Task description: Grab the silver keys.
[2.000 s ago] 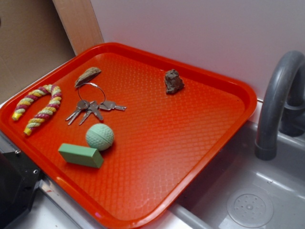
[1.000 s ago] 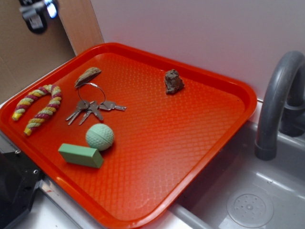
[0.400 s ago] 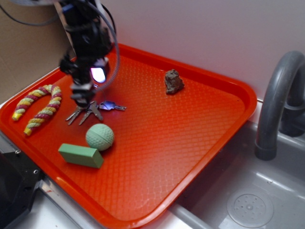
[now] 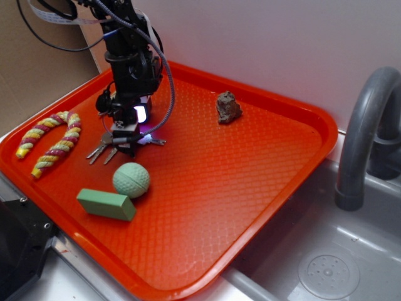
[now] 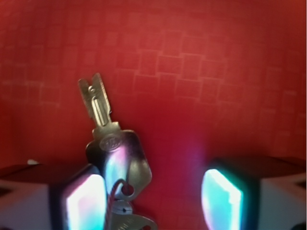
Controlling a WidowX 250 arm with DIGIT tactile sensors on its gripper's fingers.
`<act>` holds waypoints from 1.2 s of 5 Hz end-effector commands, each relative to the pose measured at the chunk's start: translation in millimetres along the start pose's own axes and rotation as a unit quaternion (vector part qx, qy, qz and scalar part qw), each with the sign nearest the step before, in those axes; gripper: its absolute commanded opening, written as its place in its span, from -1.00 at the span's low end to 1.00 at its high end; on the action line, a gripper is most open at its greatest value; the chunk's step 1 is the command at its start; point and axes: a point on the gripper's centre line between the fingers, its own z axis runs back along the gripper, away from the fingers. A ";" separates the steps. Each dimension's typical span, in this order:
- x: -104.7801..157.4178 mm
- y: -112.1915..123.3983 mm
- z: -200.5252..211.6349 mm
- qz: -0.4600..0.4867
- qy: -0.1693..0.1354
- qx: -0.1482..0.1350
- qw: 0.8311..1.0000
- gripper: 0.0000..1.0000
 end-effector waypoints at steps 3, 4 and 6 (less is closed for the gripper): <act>-2.4 -10.5 41.8 -0.005 -0.009 -0.003 1.000 -1.00; -11.2 -8.5 91.8 0.057 -0.001 0.061 0.997 -1.00; -40.6 -3.1 190.9 0.313 -0.124 0.080 0.938 -1.00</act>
